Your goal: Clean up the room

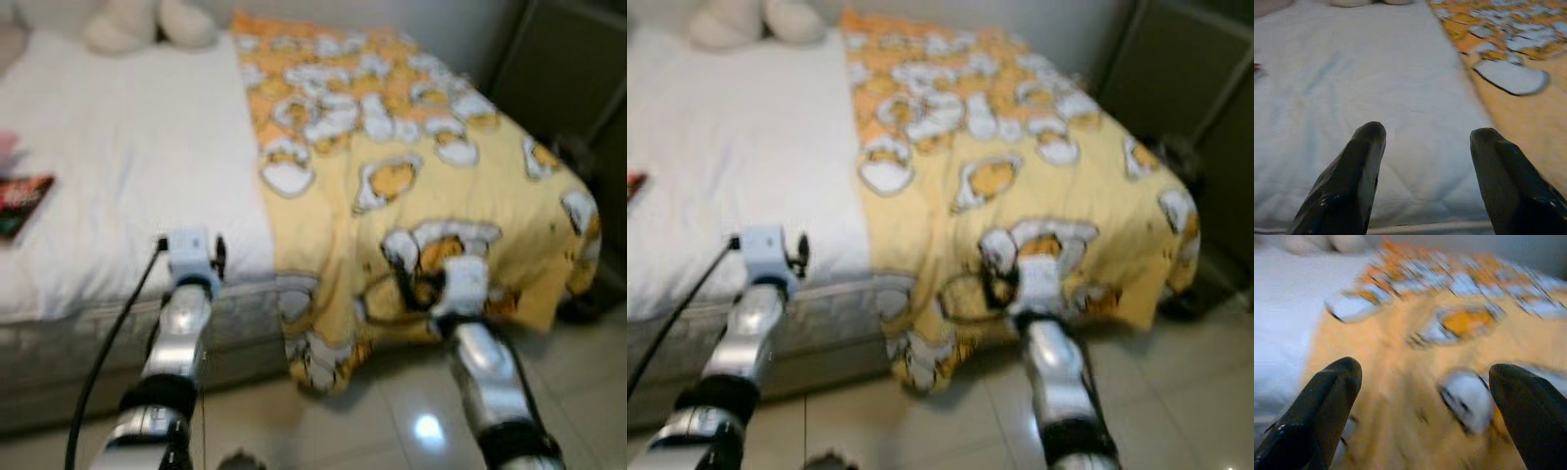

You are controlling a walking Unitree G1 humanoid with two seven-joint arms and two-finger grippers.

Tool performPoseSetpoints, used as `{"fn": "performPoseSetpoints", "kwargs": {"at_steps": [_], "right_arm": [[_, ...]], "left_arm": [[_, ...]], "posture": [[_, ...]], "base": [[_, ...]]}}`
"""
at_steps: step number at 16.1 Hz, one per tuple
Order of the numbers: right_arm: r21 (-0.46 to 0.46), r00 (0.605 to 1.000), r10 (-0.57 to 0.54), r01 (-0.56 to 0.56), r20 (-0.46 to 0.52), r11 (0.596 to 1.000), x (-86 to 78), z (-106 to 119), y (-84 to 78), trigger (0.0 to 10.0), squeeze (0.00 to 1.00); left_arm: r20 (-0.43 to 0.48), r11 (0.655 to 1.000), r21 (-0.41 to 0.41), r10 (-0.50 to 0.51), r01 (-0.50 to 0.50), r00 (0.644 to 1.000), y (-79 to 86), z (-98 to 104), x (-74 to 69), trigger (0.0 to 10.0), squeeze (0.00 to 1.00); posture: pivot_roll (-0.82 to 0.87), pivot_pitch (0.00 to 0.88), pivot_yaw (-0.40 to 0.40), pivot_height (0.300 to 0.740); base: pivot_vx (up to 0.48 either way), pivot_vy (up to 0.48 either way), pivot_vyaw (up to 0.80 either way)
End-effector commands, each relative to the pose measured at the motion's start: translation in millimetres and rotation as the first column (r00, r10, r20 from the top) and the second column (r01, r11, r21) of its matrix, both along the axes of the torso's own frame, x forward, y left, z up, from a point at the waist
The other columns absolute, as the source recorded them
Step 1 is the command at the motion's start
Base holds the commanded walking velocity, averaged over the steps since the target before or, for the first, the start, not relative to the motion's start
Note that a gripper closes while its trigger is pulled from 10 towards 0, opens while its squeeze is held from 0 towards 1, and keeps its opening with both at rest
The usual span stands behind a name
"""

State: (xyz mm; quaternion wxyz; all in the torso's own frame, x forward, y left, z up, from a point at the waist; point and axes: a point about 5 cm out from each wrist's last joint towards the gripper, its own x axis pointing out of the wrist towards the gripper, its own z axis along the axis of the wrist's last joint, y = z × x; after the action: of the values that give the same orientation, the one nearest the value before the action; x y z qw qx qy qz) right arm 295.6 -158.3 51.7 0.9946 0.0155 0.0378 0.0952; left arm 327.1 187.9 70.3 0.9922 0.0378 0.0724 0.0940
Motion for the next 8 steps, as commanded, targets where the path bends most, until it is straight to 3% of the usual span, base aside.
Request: {"fn": "performPoseSetpoints", "kwargs": {"at_steps": [1,5,8], "right_arm": [[-0.014,1.0,0.007,-0.007,-0.007,1.0,0.9,-2,-1.7,10.0,0.0],[0.013,1.0,0.022,-0.023,0.011,1.0,4.1,1,5.6,10.0,0.0],[0.027,1.0,-0.009,0.008,0.022,1.0,2.5,0,2.1,10.0,0.0]], "left_arm": [[0.041,1.0,0.0,-0.01,0.01,0.999,-8.3,9,5.5,10.0,0.0],[0.088,0.993,0.013,-0.115,0.114,0.99,-23.6,16,8.4,10.0,0.0],[0.115,0.982,0.019,-0.186,0.185,0.976,-35.4,24,14.3,10.0,0.0]], "posture": [[0.07,0.0,-0.043,0.74],[0.07,0.0,-0.03,0.74],[0.04,0.0,-0.017,0.74]], "base": [[0.454,0.0,0.0],[0.45,0.0,0.0],[0.45,0.0,0.0]]}}
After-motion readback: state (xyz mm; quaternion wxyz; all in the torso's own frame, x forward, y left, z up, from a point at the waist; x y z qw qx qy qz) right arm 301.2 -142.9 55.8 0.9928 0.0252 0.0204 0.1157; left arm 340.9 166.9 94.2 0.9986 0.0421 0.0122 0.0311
